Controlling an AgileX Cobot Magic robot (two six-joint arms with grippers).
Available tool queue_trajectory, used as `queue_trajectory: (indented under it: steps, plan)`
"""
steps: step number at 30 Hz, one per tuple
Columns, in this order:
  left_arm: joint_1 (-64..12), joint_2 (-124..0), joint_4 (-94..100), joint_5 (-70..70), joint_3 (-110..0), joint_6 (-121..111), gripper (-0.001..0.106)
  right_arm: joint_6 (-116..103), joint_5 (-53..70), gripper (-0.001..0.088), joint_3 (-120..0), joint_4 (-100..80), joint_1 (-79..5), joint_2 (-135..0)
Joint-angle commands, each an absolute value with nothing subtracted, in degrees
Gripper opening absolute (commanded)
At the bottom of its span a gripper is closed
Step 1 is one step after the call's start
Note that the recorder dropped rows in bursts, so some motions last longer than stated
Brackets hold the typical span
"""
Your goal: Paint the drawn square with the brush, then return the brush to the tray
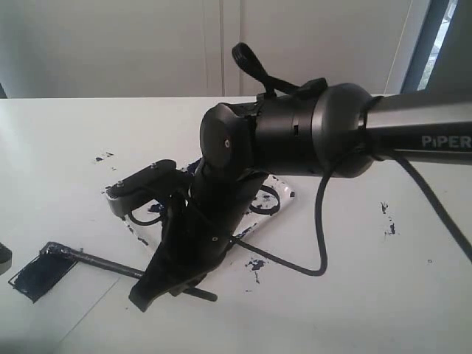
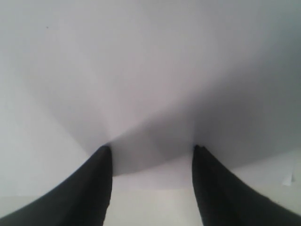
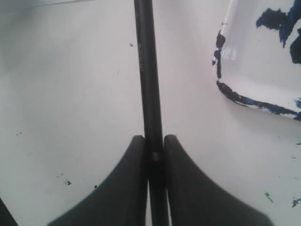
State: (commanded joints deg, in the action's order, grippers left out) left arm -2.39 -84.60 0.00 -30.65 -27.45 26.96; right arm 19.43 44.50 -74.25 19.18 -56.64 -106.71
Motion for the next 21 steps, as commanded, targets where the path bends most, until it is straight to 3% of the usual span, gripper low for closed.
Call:
queue_trajectory:
  steps: [21]
  plan:
    - [-2.4, -84.6, 0.0, -30.4, -27.4, 27.0, 0.056, 19.3, 46.4, 0.0, -74.3, 18.5, -56.6, -106.7]
